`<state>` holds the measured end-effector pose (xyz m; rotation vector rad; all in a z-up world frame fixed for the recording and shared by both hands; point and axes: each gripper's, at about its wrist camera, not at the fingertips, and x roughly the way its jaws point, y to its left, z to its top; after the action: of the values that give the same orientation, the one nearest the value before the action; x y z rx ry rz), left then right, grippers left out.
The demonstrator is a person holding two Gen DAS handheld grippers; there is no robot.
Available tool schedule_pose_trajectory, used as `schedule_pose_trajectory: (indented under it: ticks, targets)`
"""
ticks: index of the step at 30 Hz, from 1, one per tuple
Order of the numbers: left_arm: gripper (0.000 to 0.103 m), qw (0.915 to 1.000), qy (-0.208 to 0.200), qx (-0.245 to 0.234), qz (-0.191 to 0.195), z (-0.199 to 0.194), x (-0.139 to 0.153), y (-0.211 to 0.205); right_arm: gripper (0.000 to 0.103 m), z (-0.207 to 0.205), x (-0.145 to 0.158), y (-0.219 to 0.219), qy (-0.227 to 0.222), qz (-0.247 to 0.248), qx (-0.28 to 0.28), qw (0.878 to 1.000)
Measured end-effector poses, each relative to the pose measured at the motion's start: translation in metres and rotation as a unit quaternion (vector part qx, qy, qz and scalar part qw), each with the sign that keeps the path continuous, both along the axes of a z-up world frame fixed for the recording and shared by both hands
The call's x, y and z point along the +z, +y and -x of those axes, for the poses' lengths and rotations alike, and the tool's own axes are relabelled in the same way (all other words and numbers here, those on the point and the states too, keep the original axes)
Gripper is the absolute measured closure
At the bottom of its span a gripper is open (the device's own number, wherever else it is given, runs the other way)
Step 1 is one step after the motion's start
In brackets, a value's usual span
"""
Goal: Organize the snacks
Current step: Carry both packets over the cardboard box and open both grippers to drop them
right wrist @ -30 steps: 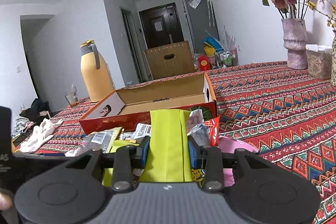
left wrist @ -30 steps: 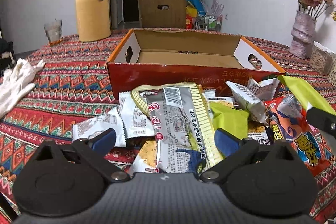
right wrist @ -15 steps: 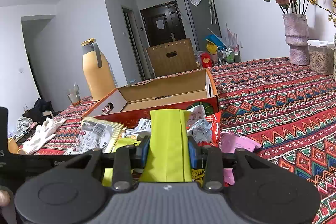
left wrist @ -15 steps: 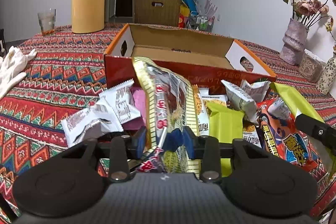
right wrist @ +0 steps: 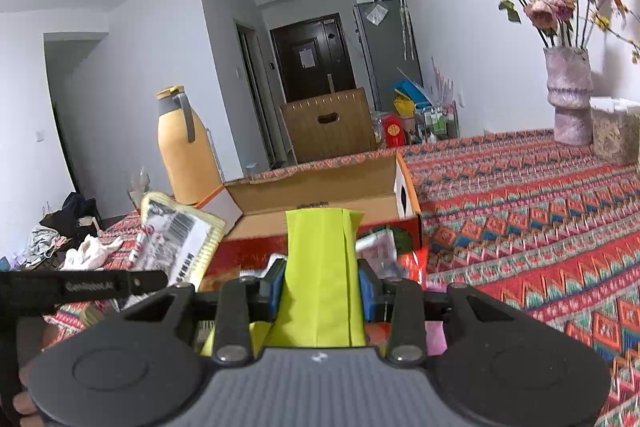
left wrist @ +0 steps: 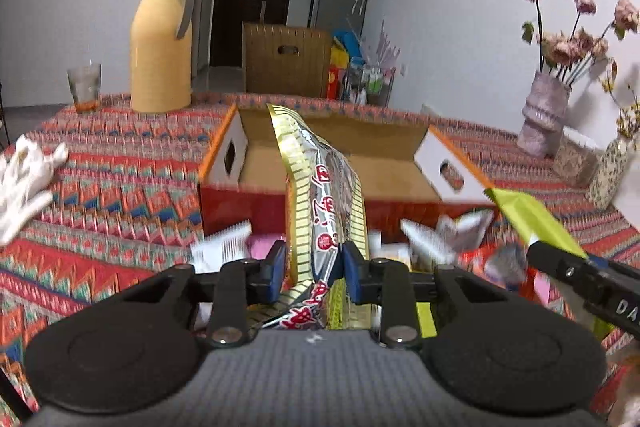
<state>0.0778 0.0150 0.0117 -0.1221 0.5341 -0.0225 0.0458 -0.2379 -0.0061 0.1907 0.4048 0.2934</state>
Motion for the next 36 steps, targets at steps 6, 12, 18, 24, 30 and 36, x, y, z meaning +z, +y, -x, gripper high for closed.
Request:
schedule_pose_trajectory:
  ticks: [6,12,18,24,30,36]
  targets:
    - [0.073,0.9994,-0.034,0.006,-0.007,-0.024,0.031,-0.002,0.068,-0.032,0.021,0.009,-0.025,0.007,-0.005,1.0]
    - [0.073,0.9991,-0.038,0.017,-0.007,-0.064,0.047,-0.003,0.068,-0.084,0.038,0.022,-0.026,0.016,-0.009,0.999]
    - [0.073,0.9991,-0.033,0.027,-0.004,-0.107,0.051,-0.004,0.068,-0.141,0.042,0.034,0.002,0.033,-0.014,0.999]
    - [0.072,0.9991,-0.01,0.04,-0.005,-0.146,0.033,-0.002,0.068,-0.183,0.024,0.045,0.039,0.047,-0.022,0.998]
    - [0.072,0.9986,0.017,0.049,-0.008,-0.169,0.005,0.005,0.068,-0.2,0.003,0.043,0.049,0.048,-0.037,0.997]
    - [0.069,0.9981,0.037,0.046,-0.015,-0.175,-0.009,0.006,0.067,-0.205,-0.005,0.037,0.062,0.052,-0.034,0.996]
